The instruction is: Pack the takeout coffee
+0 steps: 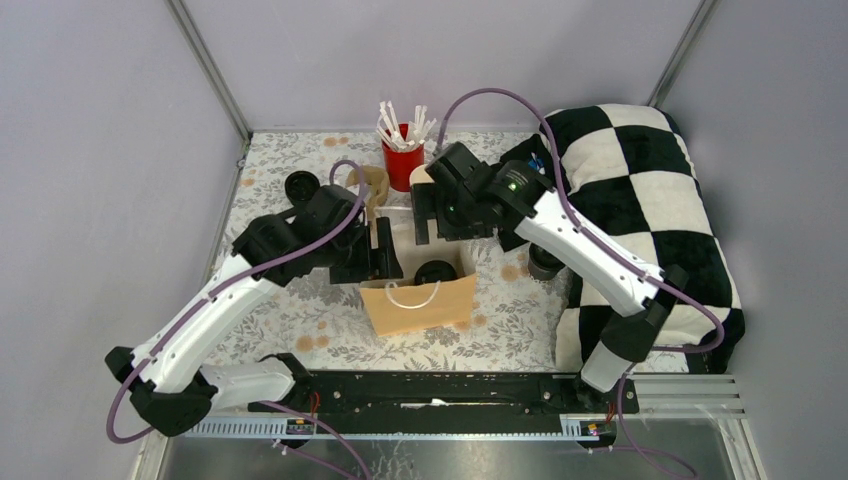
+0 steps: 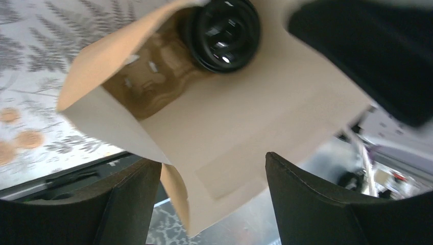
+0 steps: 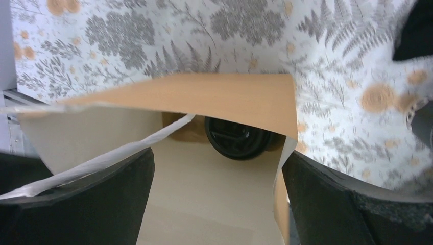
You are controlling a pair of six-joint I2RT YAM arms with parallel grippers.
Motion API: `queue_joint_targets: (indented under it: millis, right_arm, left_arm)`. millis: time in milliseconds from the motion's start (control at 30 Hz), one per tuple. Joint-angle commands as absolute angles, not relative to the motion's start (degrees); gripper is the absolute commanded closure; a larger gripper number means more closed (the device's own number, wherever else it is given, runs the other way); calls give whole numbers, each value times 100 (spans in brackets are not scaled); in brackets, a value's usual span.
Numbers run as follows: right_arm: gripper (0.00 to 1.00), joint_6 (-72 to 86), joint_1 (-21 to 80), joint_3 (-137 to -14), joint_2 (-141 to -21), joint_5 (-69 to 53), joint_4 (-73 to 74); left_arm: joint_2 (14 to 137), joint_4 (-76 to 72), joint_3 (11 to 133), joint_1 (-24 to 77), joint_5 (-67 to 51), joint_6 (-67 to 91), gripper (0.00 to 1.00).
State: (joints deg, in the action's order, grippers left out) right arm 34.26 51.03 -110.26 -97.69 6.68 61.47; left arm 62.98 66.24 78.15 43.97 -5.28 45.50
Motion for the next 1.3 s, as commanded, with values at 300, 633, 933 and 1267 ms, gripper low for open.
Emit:
queue_joint_targets:
  millis: [300,633,933,1267]
  right_arm:
    - [0,1908,4685,-14335,-11975,-461,6301]
    - [0,2333,4386,-13306,-10042,474,6621]
    - [0,4007,4353,-12232,-8884,79,7234]
    - [17,5735,4351,-8859,-7250,-1714,5018]
  left_arm:
    - [5904,4667,7831,5262,-2091,4650,9]
    - [6267,6597,10042,5255,527,3986,9]
    - [7586,7462,11514,4198,1065,3239,1]
    - [8103,7126,11043,3246,-135,2437,24]
